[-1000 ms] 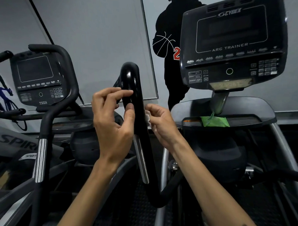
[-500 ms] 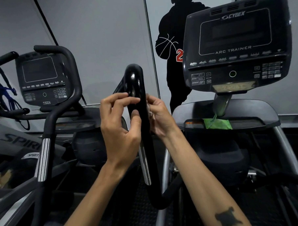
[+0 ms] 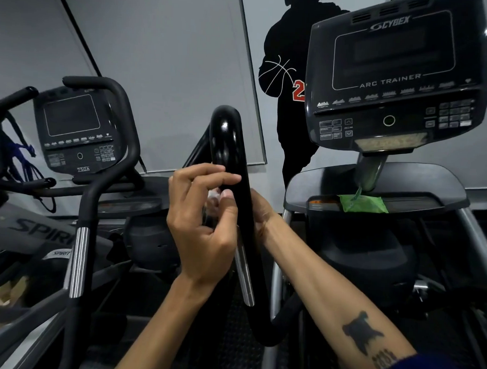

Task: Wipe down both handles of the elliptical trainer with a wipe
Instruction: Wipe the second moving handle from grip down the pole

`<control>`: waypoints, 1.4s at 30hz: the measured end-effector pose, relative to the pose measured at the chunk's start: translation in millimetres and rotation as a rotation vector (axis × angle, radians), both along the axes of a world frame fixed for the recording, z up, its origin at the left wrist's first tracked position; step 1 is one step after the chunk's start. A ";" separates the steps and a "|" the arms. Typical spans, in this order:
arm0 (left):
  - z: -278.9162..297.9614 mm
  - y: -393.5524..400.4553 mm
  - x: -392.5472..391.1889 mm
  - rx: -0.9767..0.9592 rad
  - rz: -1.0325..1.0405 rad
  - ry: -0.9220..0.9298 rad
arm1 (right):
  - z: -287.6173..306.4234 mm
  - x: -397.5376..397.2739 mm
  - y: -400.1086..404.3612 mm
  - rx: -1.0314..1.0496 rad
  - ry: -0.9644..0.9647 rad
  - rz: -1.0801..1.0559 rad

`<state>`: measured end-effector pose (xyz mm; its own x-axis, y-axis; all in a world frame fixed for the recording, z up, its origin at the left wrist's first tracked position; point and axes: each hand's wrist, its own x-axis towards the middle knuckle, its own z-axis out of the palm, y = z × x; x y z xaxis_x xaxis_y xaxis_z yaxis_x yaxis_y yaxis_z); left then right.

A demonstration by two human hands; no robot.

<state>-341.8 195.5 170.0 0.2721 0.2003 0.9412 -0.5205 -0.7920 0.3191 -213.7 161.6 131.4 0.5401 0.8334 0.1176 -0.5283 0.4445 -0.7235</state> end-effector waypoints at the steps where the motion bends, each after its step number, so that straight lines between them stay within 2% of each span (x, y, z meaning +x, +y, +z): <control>1: -0.5 1.4 -0.4 0.003 -0.003 -0.008 | 7.4 -4.1 -2.2 -0.048 -0.006 -0.032; 4: -0.4 3.1 1.5 -0.032 0.001 -0.019 | 15.0 -10.1 -13.5 -0.170 -0.033 -0.239; 7: -2.5 6.0 -0.6 -0.008 -0.021 -0.010 | 1.0 -16.9 -17.1 -0.181 -0.078 -0.311; 10: -4.9 14.9 -8.7 0.083 -0.038 0.004 | -11.1 -15.7 -18.4 -0.097 -0.039 -0.118; 13: -5.9 23.3 -13.8 0.078 -0.028 0.009 | -28.5 -6.0 -27.1 -0.031 -0.114 -0.096; 17: -7.4 25.6 -6.7 0.000 -0.015 0.056 | -25.0 -7.6 -53.5 0.212 -0.087 -0.263; 22: -9.8 11.1 3.6 -0.075 -0.154 0.129 | -17.2 -38.2 -60.7 0.106 -0.459 -0.809; 24: -11.8 6.6 3.9 -0.113 -0.164 0.120 | -26.1 -46.7 -61.6 0.100 -0.547 -0.943; 28: -12.3 5.4 1.7 -0.142 -0.179 0.117 | -11.4 -49.0 -59.2 0.002 -0.646 -1.091; 33: -11.9 10.2 -3.4 -0.151 -0.170 0.098 | -15.1 -71.3 -55.7 -0.049 -0.892 -1.363; 38: -11.2 12.8 -2.6 -0.165 -0.146 0.146 | 1.6 -62.1 -50.6 -0.075 -0.885 -1.492; 42: -9.6 12.1 -2.7 -0.196 -0.178 0.146 | -11.2 -79.4 -46.2 -0.125 -1.092 -1.560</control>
